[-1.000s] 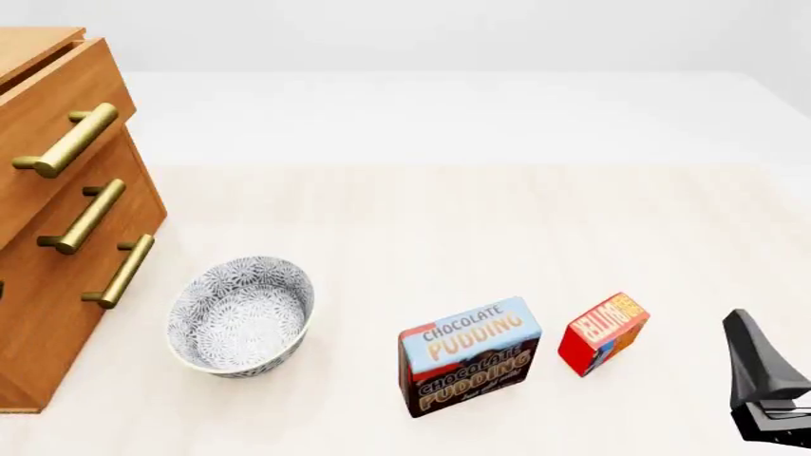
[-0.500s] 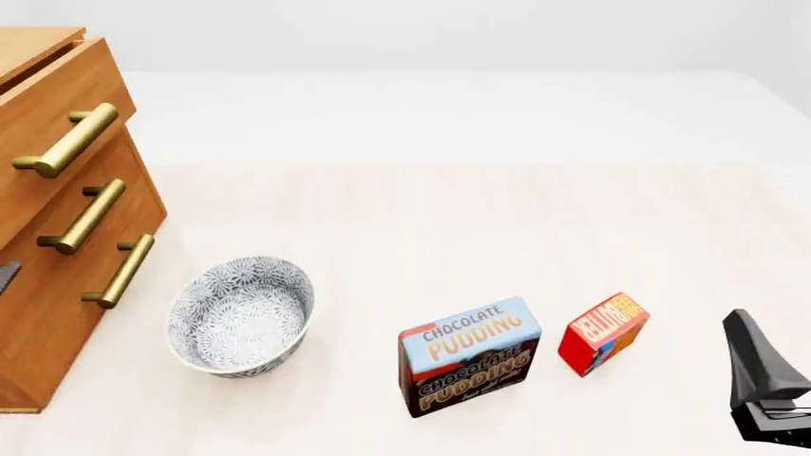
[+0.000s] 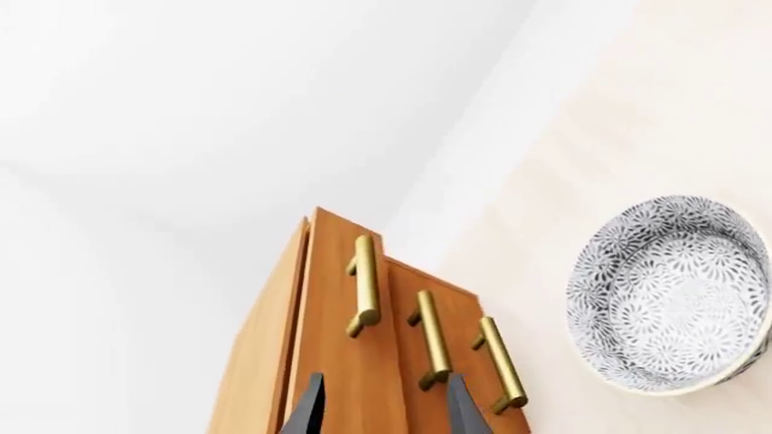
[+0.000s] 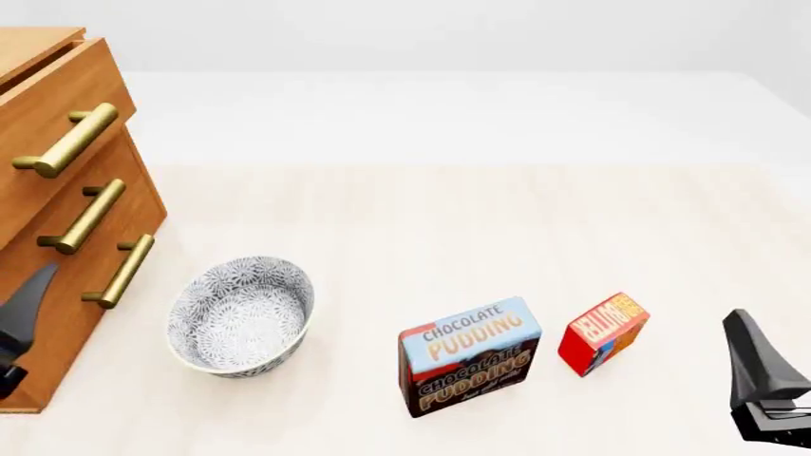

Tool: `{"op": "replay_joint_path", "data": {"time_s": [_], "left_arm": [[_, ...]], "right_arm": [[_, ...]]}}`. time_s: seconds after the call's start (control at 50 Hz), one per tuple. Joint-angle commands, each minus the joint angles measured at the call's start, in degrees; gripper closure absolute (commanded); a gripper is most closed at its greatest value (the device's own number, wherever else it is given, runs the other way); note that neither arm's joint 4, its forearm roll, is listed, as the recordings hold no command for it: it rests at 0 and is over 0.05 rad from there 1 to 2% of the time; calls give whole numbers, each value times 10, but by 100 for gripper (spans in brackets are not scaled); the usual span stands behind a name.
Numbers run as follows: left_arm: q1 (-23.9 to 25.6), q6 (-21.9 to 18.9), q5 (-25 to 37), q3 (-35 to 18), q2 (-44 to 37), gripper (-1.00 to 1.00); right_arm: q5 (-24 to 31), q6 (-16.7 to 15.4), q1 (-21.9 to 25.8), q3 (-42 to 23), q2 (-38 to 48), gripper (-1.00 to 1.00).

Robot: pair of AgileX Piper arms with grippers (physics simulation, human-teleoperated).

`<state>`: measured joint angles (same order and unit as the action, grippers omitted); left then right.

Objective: Put the butter at the back in the top drawer of the cabinet and close it.

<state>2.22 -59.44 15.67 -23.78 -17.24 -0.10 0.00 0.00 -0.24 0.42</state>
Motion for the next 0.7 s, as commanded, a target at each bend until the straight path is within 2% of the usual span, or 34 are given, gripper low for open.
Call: {"op": "replay_joint_path", "data": {"time_s": [0.02, 0.18, 0.36, 0.48, 0.7], "left_arm": [[-5, -34, -46, 10, -34, -100], [-2, -53, -60, 3, -50, -100], [-5, -84, -81, 17, -61, -100], [-9, -81, -70, 12, -68, -100], [-16, -94, -86, 12, -80, -100]], "right_arm": [[0, 0, 0, 0, 0, -100], [0, 0, 0, 0, 0, -100], [0, 0, 0, 0, 0, -100], [0, 0, 0, 0, 0, -100], [0, 0, 0, 0, 0, -100]]}}
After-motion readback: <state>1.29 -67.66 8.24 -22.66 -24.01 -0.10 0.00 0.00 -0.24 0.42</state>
